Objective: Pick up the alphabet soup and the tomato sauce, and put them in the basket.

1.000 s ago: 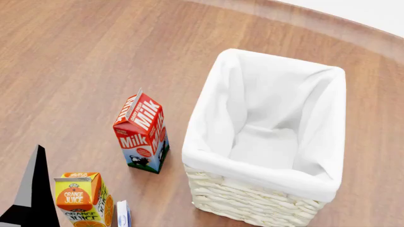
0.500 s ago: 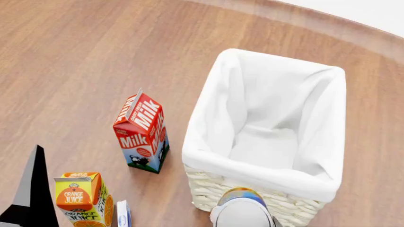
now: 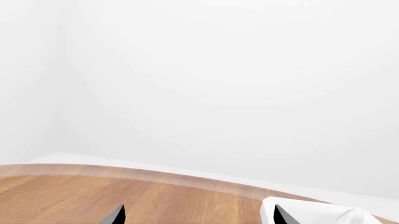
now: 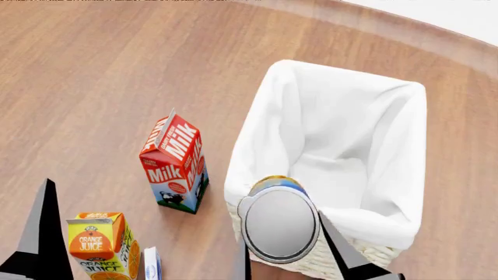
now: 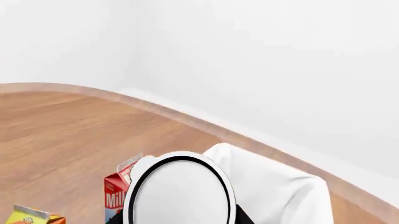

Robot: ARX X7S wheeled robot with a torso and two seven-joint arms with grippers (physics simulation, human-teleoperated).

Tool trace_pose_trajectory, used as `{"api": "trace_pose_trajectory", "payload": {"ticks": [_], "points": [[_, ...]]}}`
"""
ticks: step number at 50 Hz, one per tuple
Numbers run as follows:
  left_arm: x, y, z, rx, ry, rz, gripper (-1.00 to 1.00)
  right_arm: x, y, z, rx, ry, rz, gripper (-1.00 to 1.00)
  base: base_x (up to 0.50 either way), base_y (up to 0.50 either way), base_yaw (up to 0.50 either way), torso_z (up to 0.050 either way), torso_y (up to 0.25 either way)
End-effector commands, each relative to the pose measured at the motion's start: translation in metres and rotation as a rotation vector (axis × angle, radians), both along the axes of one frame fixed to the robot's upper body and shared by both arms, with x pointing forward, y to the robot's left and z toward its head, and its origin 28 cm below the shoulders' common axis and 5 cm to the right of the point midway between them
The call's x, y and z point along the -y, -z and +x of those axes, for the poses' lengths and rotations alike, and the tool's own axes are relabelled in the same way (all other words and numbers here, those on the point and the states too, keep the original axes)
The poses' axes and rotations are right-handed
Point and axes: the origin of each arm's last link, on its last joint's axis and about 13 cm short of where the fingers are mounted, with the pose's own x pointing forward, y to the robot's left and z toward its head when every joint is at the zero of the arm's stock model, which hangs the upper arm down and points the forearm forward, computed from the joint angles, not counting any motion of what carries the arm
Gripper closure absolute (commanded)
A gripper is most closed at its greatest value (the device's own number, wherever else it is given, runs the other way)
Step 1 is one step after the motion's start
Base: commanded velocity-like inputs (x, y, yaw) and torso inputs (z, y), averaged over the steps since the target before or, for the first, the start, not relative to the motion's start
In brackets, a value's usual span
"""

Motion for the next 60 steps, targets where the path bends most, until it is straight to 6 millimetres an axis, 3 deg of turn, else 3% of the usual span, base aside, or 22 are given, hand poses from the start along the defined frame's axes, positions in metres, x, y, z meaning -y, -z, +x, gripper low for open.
{"api": "trace_pose_trajectory", "payload": {"ticks": [1,39,60], "points": [[-0.001,0.000,0.001,-0.002,-0.003,-0.002,-1.00,-0.003,-0.021,0.021,0.073,-0.015,0.011,1.00,0.00,0.00,0.00,0.000,0.000],[0.000,0.003,0.003,-0.011,-0.002,0.001,-1.00,0.028,-0.063,0.079,0.008,0.050,0.009,1.00,0.00,0.00,0.00,0.000,0.000],[-0.001,0.003,0.004,-0.014,-0.003,-0.002,-1.00,0.042,-0.112,0.103,-0.174,-0.042,-0.033,1.00,0.00,0.00,0.00,0.000,0.001]]}}
